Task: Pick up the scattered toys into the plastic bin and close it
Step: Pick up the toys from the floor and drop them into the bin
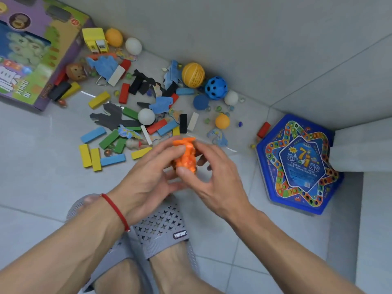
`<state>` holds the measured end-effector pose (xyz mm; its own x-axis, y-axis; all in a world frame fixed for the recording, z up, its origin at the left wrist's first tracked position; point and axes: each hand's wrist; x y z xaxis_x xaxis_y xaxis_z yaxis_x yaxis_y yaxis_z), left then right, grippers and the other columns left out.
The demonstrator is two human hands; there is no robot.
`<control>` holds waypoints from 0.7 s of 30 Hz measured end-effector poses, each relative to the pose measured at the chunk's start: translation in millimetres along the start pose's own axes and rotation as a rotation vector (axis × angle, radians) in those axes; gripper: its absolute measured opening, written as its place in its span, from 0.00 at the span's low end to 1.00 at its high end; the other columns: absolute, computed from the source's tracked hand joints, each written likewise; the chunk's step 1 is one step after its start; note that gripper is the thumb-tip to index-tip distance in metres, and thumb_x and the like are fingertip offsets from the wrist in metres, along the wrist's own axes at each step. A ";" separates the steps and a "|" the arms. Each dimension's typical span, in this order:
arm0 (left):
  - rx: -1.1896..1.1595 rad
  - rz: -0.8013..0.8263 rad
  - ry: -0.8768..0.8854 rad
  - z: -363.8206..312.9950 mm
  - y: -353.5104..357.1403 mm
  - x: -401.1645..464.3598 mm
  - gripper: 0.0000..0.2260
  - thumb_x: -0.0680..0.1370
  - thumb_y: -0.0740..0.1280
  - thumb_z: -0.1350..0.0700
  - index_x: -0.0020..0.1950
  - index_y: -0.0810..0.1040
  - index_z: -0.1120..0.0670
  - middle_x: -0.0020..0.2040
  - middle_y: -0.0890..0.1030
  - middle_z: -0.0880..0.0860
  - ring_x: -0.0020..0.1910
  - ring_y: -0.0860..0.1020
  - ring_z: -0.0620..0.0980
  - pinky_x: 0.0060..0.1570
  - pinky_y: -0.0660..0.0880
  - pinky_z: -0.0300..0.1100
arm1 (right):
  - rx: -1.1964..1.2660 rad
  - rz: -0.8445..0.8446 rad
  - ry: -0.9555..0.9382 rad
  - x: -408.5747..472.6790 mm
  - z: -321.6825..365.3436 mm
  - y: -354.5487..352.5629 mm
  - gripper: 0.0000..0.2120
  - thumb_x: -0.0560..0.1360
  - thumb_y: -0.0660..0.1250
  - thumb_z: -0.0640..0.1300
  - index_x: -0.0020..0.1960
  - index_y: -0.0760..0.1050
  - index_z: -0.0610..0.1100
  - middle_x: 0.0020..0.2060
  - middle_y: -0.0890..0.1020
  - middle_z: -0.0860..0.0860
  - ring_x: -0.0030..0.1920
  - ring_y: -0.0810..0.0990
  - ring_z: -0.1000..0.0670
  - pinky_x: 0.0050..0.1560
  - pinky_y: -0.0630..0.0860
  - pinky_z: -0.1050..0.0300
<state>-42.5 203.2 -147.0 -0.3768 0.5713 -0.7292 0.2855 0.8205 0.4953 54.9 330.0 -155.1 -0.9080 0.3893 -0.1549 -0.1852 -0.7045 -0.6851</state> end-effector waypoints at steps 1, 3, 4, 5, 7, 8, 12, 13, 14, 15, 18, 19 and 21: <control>-0.033 -0.024 -0.015 2.8 1.2 2.6 0.15 0.78 0.68 0.58 0.65 0.79 0.54 0.59 0.83 0.62 0.55 0.83 0.60 0.54 0.80 0.57 | 0.013 0.013 -0.001 -3.0 -1.8 3.6 0.27 0.74 0.66 0.63 0.69 0.73 0.52 0.54 0.78 0.58 0.51 0.76 0.57 0.52 0.70 0.70; -0.023 -0.094 -0.028 8.0 -2.2 5.5 0.12 0.79 0.66 0.61 0.63 0.80 0.56 0.58 0.82 0.66 0.49 0.83 0.60 0.47 0.83 0.52 | 0.024 -0.112 0.051 1.3 -22.1 -1.8 0.22 0.76 0.66 0.58 0.67 0.76 0.49 0.54 0.79 0.55 0.49 0.77 0.56 0.53 0.73 0.63; -0.020 -0.107 -0.036 11.0 -6.5 6.0 0.12 0.79 0.66 0.62 0.62 0.80 0.56 0.58 0.82 0.66 0.47 0.82 0.61 0.45 0.83 0.51 | -0.034 -0.203 0.093 6.7 -41.2 -9.0 0.20 0.76 0.66 0.53 0.65 0.77 0.47 0.54 0.80 0.52 0.49 0.78 0.53 0.53 0.75 0.59; -0.032 -0.108 -0.047 13.5 -10.4 5.8 0.12 0.79 0.65 0.63 0.62 0.80 0.57 0.58 0.82 0.66 0.46 0.82 0.61 0.45 0.83 0.51 | -0.127 -0.273 0.132 13.1 -63.7 -18.8 0.19 0.75 0.67 0.50 0.64 0.77 0.45 0.54 0.80 0.49 0.49 0.78 0.50 0.53 0.75 0.54; -0.082 -0.097 -0.063 18.4 -16.6 5.6 0.13 0.79 0.65 0.62 0.63 0.79 0.57 0.57 0.82 0.66 0.45 0.82 0.62 0.44 0.83 0.50 | -0.348 -0.315 0.208 23.6 -108.8 -42.3 0.20 0.73 0.68 0.48 0.63 0.77 0.43 0.54 0.79 0.44 0.52 0.77 0.42 0.55 0.74 0.48; -0.105 -0.091 -0.064 21.1 -18.7 5.6 0.13 0.79 0.64 0.62 0.63 0.79 0.57 0.56 0.83 0.65 0.45 0.82 0.61 0.43 0.83 0.50 | -0.428 -0.296 0.238 27.0 -126.8 -52.8 0.20 0.72 0.69 0.47 0.63 0.77 0.42 0.55 0.79 0.43 0.54 0.77 0.40 0.55 0.73 0.46; -0.097 -0.064 -0.068 35.6 -22.5 5.5 0.15 0.76 0.67 0.60 0.63 0.80 0.56 0.56 0.83 0.65 0.46 0.82 0.62 0.42 0.82 0.50 | -0.521 -0.169 0.207 33.7 -163.1 -69.6 0.16 0.74 0.72 0.44 0.59 0.75 0.41 0.55 0.76 0.43 0.56 0.74 0.40 0.55 0.73 0.48; -0.083 -0.059 -0.069 38.8 -23.2 4.6 0.16 0.75 0.67 0.59 0.62 0.80 0.56 0.56 0.82 0.65 0.46 0.82 0.62 0.42 0.82 0.50 | -0.535 -0.153 0.177 35.7 -167.3 -69.3 0.14 0.74 0.72 0.43 0.58 0.76 0.41 0.55 0.76 0.43 0.55 0.74 0.40 0.55 0.72 0.49; -0.074 -0.056 -0.068 41.7 -24.1 3.8 0.17 0.74 0.68 0.59 0.62 0.80 0.57 0.56 0.82 0.66 0.46 0.82 0.62 0.42 0.82 0.50 | -0.545 -0.145 0.152 38.2 -171.4 -69.2 0.12 0.75 0.71 0.42 0.56 0.77 0.40 0.54 0.76 0.43 0.54 0.74 0.40 0.54 0.72 0.49; -0.071 -0.054 -0.066 43.7 -25.3 2.8 0.17 0.73 0.68 0.59 0.62 0.80 0.57 0.55 0.82 0.66 0.45 0.82 0.62 0.42 0.81 0.50 | -0.552 -0.137 0.135 40.6 -173.8 -69.5 0.11 0.75 0.71 0.41 0.56 0.78 0.40 0.52 0.77 0.43 0.53 0.74 0.39 0.53 0.72 0.48; -0.100 -0.049 -0.053 46.4 -30.4 2.9 0.18 0.73 0.68 0.58 0.63 0.80 0.57 0.55 0.81 0.68 0.45 0.82 0.63 0.42 0.81 0.50 | -0.572 -0.131 0.076 45.4 -175.0 -70.2 0.08 0.77 0.70 0.42 0.55 0.79 0.39 0.49 0.79 0.42 0.49 0.75 0.38 0.50 0.74 0.45; -0.109 -0.046 -0.051 46.7 -31.7 3.0 0.18 0.73 0.68 0.57 0.63 0.80 0.57 0.55 0.81 0.68 0.46 0.82 0.63 0.43 0.81 0.50 | -0.591 -0.127 0.062 46.1 -173.1 -69.6 0.08 0.78 0.69 0.42 0.53 0.79 0.39 0.48 0.79 0.41 0.48 0.75 0.38 0.48 0.74 0.45; -0.106 -0.036 -0.043 47.2 -32.2 3.1 0.18 0.74 0.68 0.58 0.63 0.79 0.58 0.54 0.81 0.69 0.46 0.82 0.63 0.43 0.81 0.51 | -0.627 -0.112 0.042 48.2 -168.4 -67.0 0.08 0.79 0.68 0.44 0.52 0.79 0.39 0.46 0.80 0.40 0.47 0.75 0.37 0.46 0.73 0.46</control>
<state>-11.3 177.5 -187.5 -0.3467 0.5416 -0.7658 0.1769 0.8395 0.5137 86.8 495.9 -236.5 -0.8779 0.4724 -0.0777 -0.0111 -0.1824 -0.9832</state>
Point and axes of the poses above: each hand's wrist, its own x-axis towards the middle knuckle, its own y-axis out of the palm, z = x × y
